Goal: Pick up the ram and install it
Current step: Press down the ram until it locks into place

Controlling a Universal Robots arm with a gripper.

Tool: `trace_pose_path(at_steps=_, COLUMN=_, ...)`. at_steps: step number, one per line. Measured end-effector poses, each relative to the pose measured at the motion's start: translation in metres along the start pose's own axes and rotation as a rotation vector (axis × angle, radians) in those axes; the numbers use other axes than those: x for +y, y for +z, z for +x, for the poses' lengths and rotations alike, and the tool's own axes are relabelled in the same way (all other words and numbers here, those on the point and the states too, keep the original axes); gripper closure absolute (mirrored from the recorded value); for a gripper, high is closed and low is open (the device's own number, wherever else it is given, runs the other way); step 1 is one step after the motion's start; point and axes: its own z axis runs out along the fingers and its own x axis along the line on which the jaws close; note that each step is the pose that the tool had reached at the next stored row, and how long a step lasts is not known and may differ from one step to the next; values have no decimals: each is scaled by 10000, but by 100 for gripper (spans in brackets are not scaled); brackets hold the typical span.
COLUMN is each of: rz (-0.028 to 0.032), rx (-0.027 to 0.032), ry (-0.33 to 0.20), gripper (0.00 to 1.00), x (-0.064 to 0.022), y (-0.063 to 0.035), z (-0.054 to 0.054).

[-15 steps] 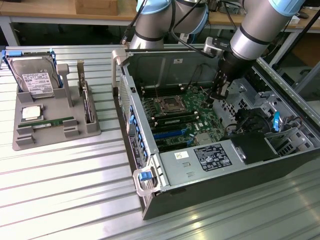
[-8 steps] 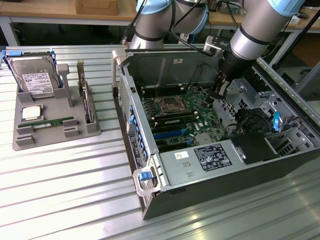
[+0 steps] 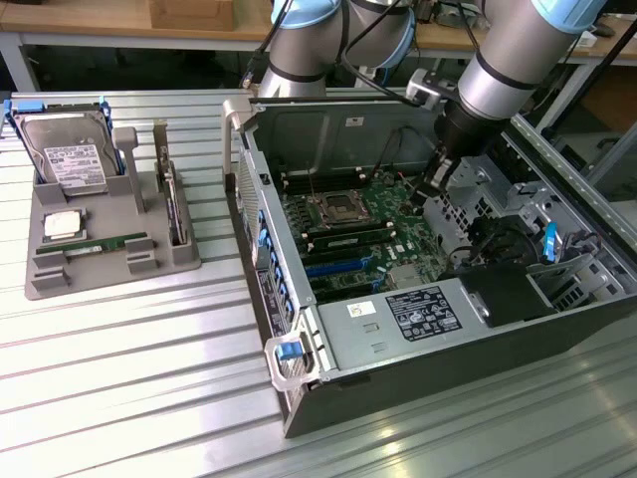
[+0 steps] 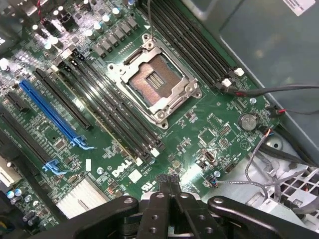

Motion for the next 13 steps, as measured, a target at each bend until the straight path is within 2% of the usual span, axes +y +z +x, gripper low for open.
trace_pose_path(at_steps=13, rz=114, rx=-187, ry=2046, gripper=90, x=0, y=0, z=0)
